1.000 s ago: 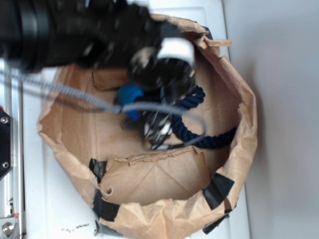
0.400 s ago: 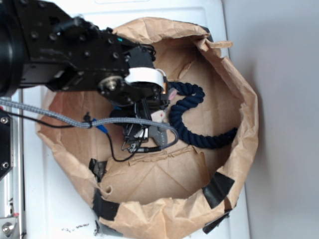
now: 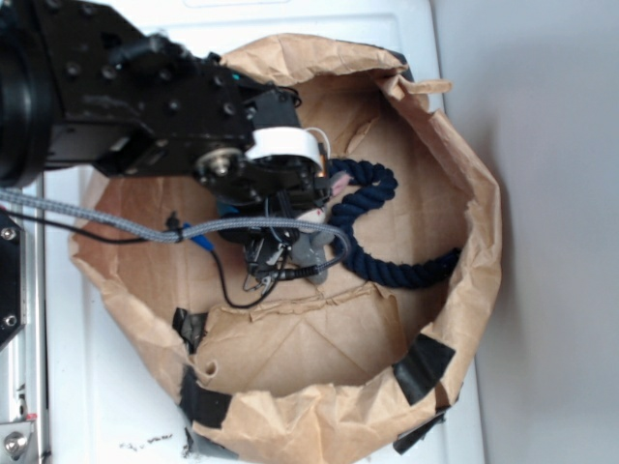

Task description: Grab the gray animal.

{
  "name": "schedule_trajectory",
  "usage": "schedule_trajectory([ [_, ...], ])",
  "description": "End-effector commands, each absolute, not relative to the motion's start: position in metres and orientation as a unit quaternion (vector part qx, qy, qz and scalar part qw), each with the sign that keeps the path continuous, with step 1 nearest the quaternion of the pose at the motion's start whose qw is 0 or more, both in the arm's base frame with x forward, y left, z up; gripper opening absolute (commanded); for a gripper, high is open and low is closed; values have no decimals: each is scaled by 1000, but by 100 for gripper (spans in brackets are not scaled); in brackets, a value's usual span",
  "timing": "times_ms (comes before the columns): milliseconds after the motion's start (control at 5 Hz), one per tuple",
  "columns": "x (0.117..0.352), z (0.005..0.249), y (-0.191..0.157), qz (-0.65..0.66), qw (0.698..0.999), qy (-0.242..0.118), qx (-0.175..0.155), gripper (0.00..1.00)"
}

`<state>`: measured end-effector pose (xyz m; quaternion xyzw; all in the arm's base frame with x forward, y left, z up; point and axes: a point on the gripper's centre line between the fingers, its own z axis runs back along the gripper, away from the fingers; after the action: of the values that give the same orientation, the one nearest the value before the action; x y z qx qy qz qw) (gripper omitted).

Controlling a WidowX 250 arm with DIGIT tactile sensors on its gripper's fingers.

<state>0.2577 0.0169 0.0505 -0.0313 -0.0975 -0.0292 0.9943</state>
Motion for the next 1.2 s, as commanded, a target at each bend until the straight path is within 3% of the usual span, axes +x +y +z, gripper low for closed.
schedule_trajectory([
  [0, 273, 132, 1, -27, 993, -37, -104, 0],
  [200, 271, 160, 14, -38, 990, -21, -132, 0],
  [400, 270, 183, 31, -34, 988, -29, -149, 0],
  [600, 273, 182, 36, -30, 989, -31, -138, 1],
  [800, 284, 166, 35, -43, 991, -63, -106, 100],
  [1000, 296, 146, 26, -47, 989, -100, -95, 100],
])
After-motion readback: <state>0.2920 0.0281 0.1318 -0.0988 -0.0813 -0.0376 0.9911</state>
